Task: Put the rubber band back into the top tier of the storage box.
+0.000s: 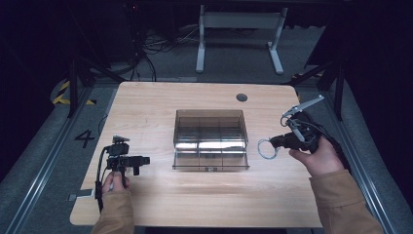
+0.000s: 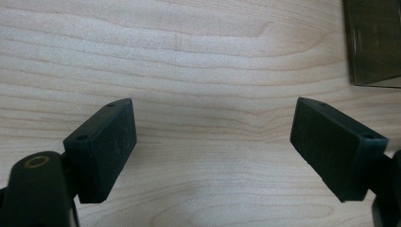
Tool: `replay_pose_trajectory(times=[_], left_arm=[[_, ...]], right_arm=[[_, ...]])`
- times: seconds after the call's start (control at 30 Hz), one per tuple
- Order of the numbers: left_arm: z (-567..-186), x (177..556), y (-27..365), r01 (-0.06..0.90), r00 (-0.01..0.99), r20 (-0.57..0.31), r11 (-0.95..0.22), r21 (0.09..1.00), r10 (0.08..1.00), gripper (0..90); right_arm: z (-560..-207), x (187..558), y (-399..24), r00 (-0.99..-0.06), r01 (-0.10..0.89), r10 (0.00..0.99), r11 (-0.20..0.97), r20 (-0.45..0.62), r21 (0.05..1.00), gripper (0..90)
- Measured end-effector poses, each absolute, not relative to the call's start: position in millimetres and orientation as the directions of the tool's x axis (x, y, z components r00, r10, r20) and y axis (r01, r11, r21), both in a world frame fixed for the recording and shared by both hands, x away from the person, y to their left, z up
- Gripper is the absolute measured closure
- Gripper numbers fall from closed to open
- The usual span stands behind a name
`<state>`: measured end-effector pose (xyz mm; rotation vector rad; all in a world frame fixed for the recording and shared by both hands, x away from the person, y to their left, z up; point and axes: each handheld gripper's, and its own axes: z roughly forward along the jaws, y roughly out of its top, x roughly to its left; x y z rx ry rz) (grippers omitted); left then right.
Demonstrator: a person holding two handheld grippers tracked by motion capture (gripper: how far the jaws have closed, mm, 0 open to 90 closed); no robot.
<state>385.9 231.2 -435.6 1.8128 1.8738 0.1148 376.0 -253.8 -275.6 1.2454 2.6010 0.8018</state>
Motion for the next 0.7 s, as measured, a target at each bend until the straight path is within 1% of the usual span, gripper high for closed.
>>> replay_pose_trajectory(times=[0.33,0.7], left_arm=[[-435.7,386.2,230.6,0.906,0.036,-0.309,0.099,0.412,0.951,16.1],[-435.4,386.2,230.9,0.906,0.038,-0.313,0.099,0.411,0.949,16.0]], right_arm=[[-266.1,378.4,-224.5,-0.699,0.637,0.710,0.563,0.086,0.527,85.1],[-264.2,383.1,-201.4,-0.734,0.608,0.674,0.591,0.091,0.531,85.1]])
